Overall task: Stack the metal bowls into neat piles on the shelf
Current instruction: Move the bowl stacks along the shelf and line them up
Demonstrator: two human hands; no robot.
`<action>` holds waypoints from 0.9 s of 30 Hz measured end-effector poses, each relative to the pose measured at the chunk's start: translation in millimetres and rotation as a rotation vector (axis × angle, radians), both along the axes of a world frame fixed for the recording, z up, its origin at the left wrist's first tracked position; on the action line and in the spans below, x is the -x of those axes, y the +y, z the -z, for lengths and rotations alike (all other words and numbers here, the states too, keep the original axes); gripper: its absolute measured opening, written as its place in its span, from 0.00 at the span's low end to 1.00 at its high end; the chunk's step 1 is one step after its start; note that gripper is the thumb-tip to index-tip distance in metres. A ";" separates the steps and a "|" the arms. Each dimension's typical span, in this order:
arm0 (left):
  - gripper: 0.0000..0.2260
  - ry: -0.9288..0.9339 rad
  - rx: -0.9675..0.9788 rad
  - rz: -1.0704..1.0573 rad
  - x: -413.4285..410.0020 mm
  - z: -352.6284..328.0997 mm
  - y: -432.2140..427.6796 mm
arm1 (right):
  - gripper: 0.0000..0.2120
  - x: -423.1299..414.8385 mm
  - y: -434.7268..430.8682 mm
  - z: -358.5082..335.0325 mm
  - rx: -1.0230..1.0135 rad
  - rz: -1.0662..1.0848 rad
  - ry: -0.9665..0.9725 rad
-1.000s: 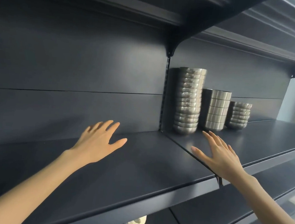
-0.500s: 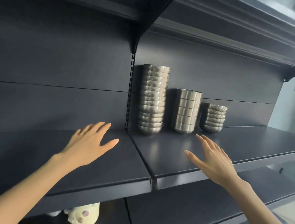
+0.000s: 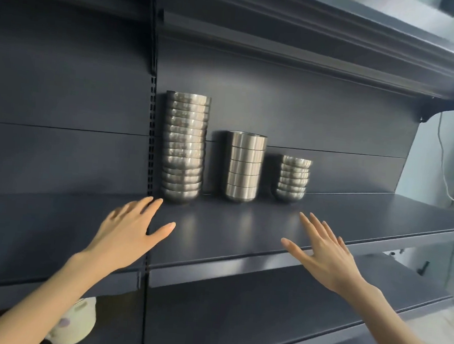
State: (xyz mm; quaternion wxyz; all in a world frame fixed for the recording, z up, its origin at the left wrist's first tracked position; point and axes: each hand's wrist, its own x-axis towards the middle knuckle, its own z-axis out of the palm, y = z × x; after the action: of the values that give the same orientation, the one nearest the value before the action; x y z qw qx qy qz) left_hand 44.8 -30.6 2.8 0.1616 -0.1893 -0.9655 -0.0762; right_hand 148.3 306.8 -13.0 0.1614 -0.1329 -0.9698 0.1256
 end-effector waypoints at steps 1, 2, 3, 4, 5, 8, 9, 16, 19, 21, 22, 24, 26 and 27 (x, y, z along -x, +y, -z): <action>0.32 0.002 0.001 -0.001 3.6 -1.0 7.5 | 0.40 3.2 7.5 1.7 0.003 0.002 -0.003; 0.32 0.009 0.001 0.001 7.5 -2.3 15.3 | 0.40 7.2 14.7 3.2 0.005 0.005 -0.004; 0.32 0.017 0.003 0.004 12.1 -3.7 22.9 | 0.40 12.0 21.6 3.8 0.004 0.007 -0.003; 0.32 0.026 0.003 0.008 17.4 -5.6 30.6 | 0.40 17.4 28.5 4.2 0.003 0.009 -0.001; 0.32 0.032 0.004 0.011 23.1 -7.2 38.5 | 0.40 23.1 35.0 4.3 0.002 0.013 0.004; 0.32 0.057 0.002 0.014 43.8 -9.5 59.9 | 0.40 42.2 54.5 4.0 0.003 0.026 0.025; 0.32 0.060 -0.001 0.017 51.0 -10.2 66.2 | 0.40 49.5 61.2 3.0 0.004 0.028 0.026; 0.34 0.064 -0.011 0.035 96.4 -10.1 101.3 | 0.42 109.4 92.0 -7.0 0.007 -0.017 0.080; 0.32 0.051 -0.037 0.054 110.1 -6.0 118.0 | 0.44 136.1 90.7 -8.1 0.034 -0.088 0.103; 0.31 0.057 -0.058 0.067 116.6 -7.7 129.0 | 0.42 154.6 87.6 -9.0 0.049 -0.148 0.123; 0.31 0.064 -0.067 0.073 120.0 -10.5 134.8 | 0.42 164.1 86.6 -11.5 0.057 -0.176 0.141; 0.30 0.080 -0.081 0.078 127.7 -17.4 146.2 | 0.40 182.9 87.2 -18.1 0.081 -0.223 0.174; 0.31 0.111 -0.095 0.070 137.4 -24.3 157.3 | 0.41 202.7 89.8 -23.7 0.098 -0.281 0.206; 0.31 0.128 -0.106 0.062 142.7 -27.3 162.7 | 0.42 212.0 91.1 -26.8 0.105 -0.313 0.222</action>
State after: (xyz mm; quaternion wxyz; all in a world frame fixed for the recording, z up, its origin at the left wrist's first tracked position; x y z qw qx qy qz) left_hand -97.8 132.1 30.2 0.2303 -0.2147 -0.9415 -0.1199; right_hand -63.7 397.9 13.8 0.2386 0.0262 -0.9470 0.2134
